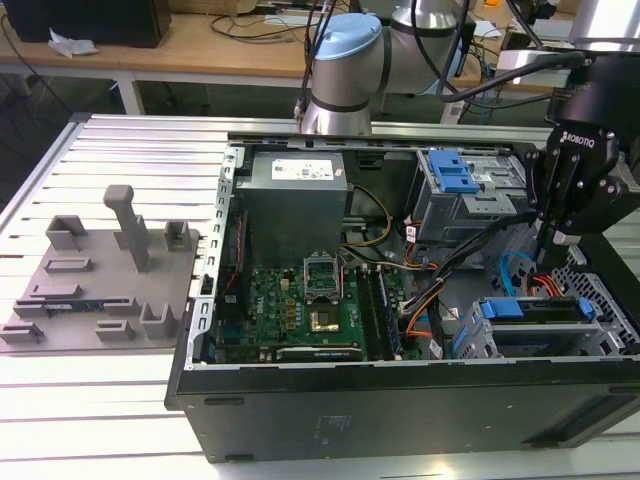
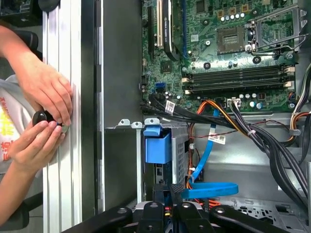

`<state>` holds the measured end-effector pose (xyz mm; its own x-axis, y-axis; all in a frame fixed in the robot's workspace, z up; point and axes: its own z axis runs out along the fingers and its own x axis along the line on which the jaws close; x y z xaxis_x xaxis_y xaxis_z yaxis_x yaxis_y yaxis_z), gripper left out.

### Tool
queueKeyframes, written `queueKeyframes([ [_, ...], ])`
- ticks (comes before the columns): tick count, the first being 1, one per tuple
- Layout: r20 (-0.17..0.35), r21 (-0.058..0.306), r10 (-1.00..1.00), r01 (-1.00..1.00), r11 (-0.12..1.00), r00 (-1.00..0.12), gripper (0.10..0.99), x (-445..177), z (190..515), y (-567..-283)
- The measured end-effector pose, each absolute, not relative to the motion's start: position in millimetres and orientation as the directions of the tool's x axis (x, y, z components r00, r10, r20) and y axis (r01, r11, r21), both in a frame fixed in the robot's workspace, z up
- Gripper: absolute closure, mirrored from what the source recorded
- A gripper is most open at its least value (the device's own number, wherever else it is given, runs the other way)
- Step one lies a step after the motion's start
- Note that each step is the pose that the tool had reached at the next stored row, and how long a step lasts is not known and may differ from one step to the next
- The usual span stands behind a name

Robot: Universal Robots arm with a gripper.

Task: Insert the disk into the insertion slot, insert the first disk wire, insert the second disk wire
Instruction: 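Insert the second disk wire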

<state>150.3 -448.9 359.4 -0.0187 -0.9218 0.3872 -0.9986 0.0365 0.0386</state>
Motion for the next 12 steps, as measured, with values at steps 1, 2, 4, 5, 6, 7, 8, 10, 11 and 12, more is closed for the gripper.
queueKeyframes([
  [1, 0.387, 0.039, -0.922, -0.999, 0.038, -0.02, 0.925, 150.2, 359.4, -448.9],
  [2, 0.387, 0.039, -0.922, -0.998, 0.039, -0.021, 0.925, 150.2, 359.3, -448.9],
  [4, 0.387, 0.039, -0.922, -0.998, 0.042, -0.024, 0.925, 150.3, 359.1, -448.9],
  [5, 0.387, 0.039, -0.922, -0.998, 0.042, -0.024, 0.925, 150.3, 359.1, -448.9],
  [6, 0.387, 0.039, -0.922, -0.998, 0.042, -0.024, 0.925, 150.3, 359.0, -448.9],
  [7, 0.387, 0.039, -0.922, -0.998, 0.042, -0.024, 0.925, 150.3, 359.1, -448.9],
  [8, 0.385, 0.038, -0.923, -0.998, 0.042, -0.024, 0.925, 150.0, 358.9, -450.0],
  [10, 0.351, 0.028, -0.936, -0.999, 0.041, -0.028, 0.925, 149.2, 359.1, -453.4],
  [11, 0.341, 0.025, -0.94, -0.999, 0.04, -0.029, 0.925, 148.8, 359.0, -454.4],
  [12, 0.331, 0.022, -0.943, -0.999, 0.04, -0.031, 0.925, 148.4, 359.0, -455.3],
])
